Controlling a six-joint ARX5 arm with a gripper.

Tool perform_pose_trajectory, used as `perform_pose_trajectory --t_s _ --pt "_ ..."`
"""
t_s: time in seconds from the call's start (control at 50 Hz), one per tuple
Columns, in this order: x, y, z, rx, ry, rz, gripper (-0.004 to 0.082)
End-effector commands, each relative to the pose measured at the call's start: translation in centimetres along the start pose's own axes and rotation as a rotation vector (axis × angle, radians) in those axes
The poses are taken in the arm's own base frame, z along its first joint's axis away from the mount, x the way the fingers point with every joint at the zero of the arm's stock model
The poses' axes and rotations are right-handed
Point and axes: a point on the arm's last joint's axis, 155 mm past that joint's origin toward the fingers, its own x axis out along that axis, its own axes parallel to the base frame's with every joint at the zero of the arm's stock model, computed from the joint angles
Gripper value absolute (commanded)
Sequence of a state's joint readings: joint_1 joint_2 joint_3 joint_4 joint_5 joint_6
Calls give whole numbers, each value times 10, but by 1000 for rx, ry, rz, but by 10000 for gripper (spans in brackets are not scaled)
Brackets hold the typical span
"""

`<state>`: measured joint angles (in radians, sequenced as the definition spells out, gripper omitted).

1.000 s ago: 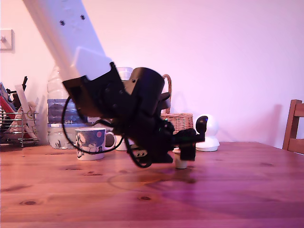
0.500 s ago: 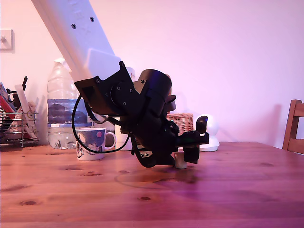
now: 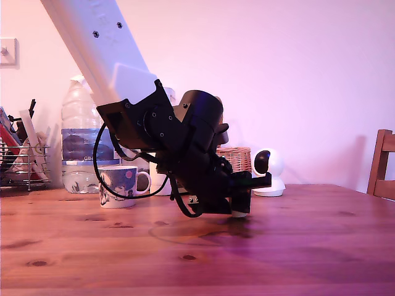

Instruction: Pick up the coffee capsules from the table one by one and drop them inside the nearest coffee cup

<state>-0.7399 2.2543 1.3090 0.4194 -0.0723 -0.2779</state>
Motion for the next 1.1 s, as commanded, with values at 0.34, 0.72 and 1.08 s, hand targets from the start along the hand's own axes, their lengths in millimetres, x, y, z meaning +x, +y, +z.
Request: perform_pose_trajectory --t_s 0.34,0.72,1.08 --pt "-9 -4 1 109 32 2 140" --pt "-30 -2 25 147 30 3 140" --pt "-67 32 45 111 -24 47 140"
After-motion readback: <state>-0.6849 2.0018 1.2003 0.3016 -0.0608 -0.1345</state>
